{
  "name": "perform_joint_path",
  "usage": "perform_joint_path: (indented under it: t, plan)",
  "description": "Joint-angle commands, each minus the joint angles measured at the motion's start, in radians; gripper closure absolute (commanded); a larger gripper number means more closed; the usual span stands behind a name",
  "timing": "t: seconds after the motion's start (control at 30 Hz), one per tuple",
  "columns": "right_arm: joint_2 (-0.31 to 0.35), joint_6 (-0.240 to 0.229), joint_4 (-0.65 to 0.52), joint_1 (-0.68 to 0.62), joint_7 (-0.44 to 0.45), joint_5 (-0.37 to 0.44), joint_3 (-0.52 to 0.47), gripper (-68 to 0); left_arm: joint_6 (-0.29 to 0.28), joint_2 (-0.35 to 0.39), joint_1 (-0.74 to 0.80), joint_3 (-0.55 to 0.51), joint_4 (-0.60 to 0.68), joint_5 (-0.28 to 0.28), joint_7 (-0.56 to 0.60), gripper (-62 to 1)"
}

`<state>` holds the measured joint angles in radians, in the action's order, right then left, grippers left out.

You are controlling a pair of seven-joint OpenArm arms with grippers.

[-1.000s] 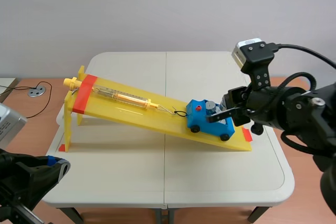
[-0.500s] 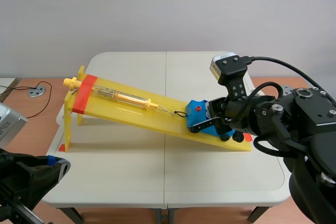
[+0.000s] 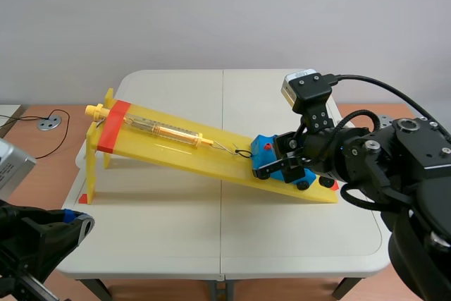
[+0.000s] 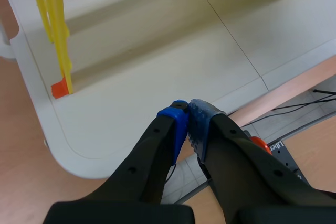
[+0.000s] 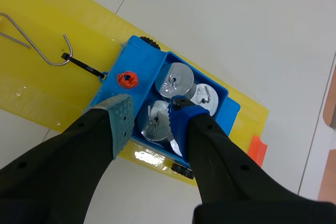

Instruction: Place the four metal weights on the blue cart on the ramp.

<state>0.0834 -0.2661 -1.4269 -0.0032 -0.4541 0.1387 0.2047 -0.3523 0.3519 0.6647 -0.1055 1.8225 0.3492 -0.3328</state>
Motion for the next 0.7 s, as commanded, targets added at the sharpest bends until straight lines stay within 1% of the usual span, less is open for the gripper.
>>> perform_joint_path:
  t: [0.0,0.1,0.13,0.2,0.3,0.33,0.37,0.4,0.43,0.5,0.57,0.67]
  plan:
    - [0.031,0.029,-0.153,0.092,0.119,0.054,-0.023,-18.5,-0.018,-0.008,-0.020,-0.013,0.043,0.077,0.096,-2.9]
    - [0.068,0.007,-0.235,0.060,0.093,0.129,-0.044,-18.5,-0.021,-0.008,-0.020,-0.013,0.043,0.077,0.096,-2.9]
    - [0.084,0.006,-0.264,0.044,0.081,0.154,-0.055,-18.2,-0.030,-0.008,-0.020,-0.013,0.044,0.077,0.096,-2.9]
    - [0.117,0.003,-0.318,0.008,0.061,0.197,-0.077,-13.8,-0.059,-0.008,-0.020,-0.013,0.048,0.077,0.096,-2.9]
    - [0.172,0.004,-0.373,-0.055,0.055,0.253,-0.115,-4.3,-0.078,-0.011,-0.020,-0.013,0.065,0.068,0.096,-2.9]
    - [0.189,0.004,-0.385,-0.076,0.053,0.268,-0.130,-1.8,-0.082,-0.017,-0.020,-0.013,0.076,0.044,0.096,-2.9]
    - [0.204,0.003,-0.394,-0.096,0.052,0.281,-0.145,-1.2,-0.082,-0.026,-0.020,-0.013,0.089,0.019,0.096,-2.9]
    - [0.219,-0.003,-0.401,-0.116,0.053,0.294,-0.160,-0.9,-0.082,-0.035,-0.020,-0.013,0.102,0.007,0.097,-2.9]
    - [0.233,-0.024,-0.406,-0.135,0.053,0.307,-0.176,-0.6,-0.082,-0.045,-0.020,-0.013,0.115,0.003,0.097,-2.9]
    - [0.263,-0.089,-0.409,-0.172,0.051,0.347,-0.211,-0.6,-0.082,-0.069,-0.031,-0.009,0.138,-0.002,0.100,-2.9]
    - [0.289,-0.146,-0.409,-0.215,0.047,0.388,-0.246,-0.6,-0.081,-0.096,-0.055,0.002,0.147,-0.028,0.100,-2.9]
    - [0.319,-0.207,-0.409,-0.294,0.037,0.440,-0.304,-0.6,-0.081,-0.136,-0.096,0.026,0.148,-0.060,0.100,-2.7]
